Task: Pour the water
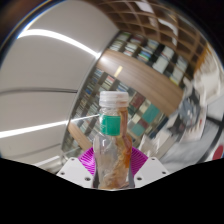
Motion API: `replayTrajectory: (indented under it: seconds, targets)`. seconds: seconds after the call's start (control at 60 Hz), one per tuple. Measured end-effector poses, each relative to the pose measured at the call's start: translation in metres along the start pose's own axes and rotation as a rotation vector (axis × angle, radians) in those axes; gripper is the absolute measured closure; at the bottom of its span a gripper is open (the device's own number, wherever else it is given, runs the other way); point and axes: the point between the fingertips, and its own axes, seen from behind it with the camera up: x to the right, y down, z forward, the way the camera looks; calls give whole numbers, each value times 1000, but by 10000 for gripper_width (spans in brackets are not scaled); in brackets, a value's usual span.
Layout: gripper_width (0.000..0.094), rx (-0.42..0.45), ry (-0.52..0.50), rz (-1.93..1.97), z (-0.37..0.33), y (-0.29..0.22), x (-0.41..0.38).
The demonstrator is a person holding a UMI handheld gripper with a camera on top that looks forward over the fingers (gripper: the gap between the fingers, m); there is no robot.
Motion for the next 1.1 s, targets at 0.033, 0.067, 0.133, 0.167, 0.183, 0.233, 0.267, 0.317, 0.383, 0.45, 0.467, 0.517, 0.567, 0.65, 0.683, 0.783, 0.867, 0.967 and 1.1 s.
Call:
replayTrajectory:
  seconds: [0.033,0.067,0.133,0.167,0.183,0.233,0.267,0.317,0.383,0.45,0.467,0.517,0.567,0.65,0.683,0.783,0.867,0.967,1.1]
  targets:
    - [534,30,28,-143,2,-11,0]
    - [535,35,45,-269,-2,-23,3]
    - [533,47,105,-467,-21,-54,28]
    - [534,39,143,-557,-20,-60,41]
    - [534,33,163,-596,-22,-63,52]
    - [534,3,226,-685,-34,-70,91]
    - [534,-27,268,-733,-39,-70,116]
    - [535,-87,336,-787,-48,-69,155]
    - [535,-170,404,-834,-62,-52,206]
    - [533,-262,454,-865,-74,-32,253]
    - [533,-282,461,-874,-77,-24,270]
    - [533,-339,483,-877,-87,-3,278]
    - [533,-381,516,-899,-95,10,310]
    - [532,-428,548,-901,-107,30,342]
    - [528,-455,562,-882,-115,39,353]
    - [523,-392,543,-864,-114,31,351]
    - [464,-395,547,-874,-112,33,350]
    - [320,-426,576,-881,-118,29,353]
    - [103,-434,638,-896,-142,15,330]
